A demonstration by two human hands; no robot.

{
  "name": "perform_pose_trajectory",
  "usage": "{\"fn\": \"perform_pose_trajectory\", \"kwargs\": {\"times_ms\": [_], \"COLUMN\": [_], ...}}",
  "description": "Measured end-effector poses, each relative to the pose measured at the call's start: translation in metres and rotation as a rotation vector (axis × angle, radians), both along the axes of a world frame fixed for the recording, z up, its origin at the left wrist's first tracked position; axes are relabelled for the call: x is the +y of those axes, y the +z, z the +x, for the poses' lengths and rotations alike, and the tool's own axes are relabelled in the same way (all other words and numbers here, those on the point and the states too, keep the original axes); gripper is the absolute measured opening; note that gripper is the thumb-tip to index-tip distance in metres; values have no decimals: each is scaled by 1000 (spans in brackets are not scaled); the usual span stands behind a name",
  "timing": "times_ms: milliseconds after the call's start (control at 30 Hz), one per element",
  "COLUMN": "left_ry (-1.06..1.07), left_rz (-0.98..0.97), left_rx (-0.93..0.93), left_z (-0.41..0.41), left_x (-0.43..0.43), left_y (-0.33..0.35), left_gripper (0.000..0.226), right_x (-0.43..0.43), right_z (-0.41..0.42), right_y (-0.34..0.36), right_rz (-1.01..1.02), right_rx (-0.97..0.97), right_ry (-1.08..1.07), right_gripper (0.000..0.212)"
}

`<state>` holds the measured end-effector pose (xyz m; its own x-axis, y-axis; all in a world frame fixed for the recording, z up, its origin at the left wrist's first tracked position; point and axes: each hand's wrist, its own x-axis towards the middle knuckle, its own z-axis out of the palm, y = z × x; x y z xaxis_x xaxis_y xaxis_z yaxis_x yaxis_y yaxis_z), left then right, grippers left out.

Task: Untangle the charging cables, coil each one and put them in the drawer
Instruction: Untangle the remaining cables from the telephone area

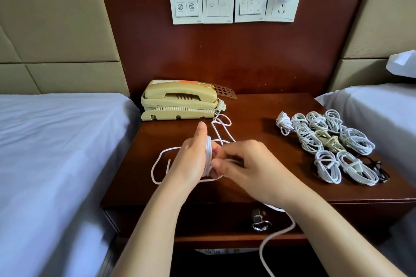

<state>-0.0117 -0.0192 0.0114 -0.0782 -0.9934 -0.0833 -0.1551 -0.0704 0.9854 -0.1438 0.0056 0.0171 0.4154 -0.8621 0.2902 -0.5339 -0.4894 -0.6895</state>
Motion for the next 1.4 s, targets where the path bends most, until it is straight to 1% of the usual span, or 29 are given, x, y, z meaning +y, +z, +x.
{"fn": "perform_pose_trajectory", "kwargs": {"times_ms": [67,133,233,267,333,400,467,567,633,733,833,900,967,1000,1067,1167,1300,1400], "left_ry": [-134,-247,-358,-394,-470,-543,-598,-647,-654,-601,-544,-537,-505,-472,-406,-344,-223,-167], "left_rz": [18,23,60,94,156,173,171,110,82,71,88,116,127,135,149,109,40,28], "left_rx": [13,1,47,86,146,190,252,314,335,393,369,260,66,-35,-184,-308,-336,-288], "left_z": [-1,0,3,3,2,1,3,6,7,7,8,9,11,11,13,14,14,14], "left_x": [4,6,8,11,16,20,22,23,25,25,25,24,21,18,9,-5,-26,-37], "left_y": [1,0,2,3,5,7,7,9,11,10,9,6,-1,-5,-14,-24,-30,-30], "left_gripper": [74,77,85,84,73,62,59,43,40,40,47,45,43,43,43,44,44,43], "right_x": [-2,-2,-3,-4,-6,-6,-5,-2,1,7,16,16,11,7,-2,-20,-47,-59], "right_z": [-3,-6,-9,-10,-13,-17,-18,-23,-29,-37,-38,-37,-34,-33,-31,-27,-19,-12], "right_y": [-1,-2,-4,-4,-2,2,4,9,13,16,9,-4,-19,-25,-34,-39,-38,-40], "right_rz": [36,62,30,7,-24,-33,46,286,427,555,611,540,428,384,333,243,230,161], "right_rx": [-121,-216,-265,-265,-296,-316,-375,-531,-568,-490,-304,-135,20,65,79,151,132,118], "right_ry": [15,51,41,16,-16,-26,7,24,29,60,54,-25,-113,-148,-190,-201,-203,-221], "right_gripper": [24,24,24,26,32,35,35,29,25,29,31,31,29,29,29,33,32,24]}}
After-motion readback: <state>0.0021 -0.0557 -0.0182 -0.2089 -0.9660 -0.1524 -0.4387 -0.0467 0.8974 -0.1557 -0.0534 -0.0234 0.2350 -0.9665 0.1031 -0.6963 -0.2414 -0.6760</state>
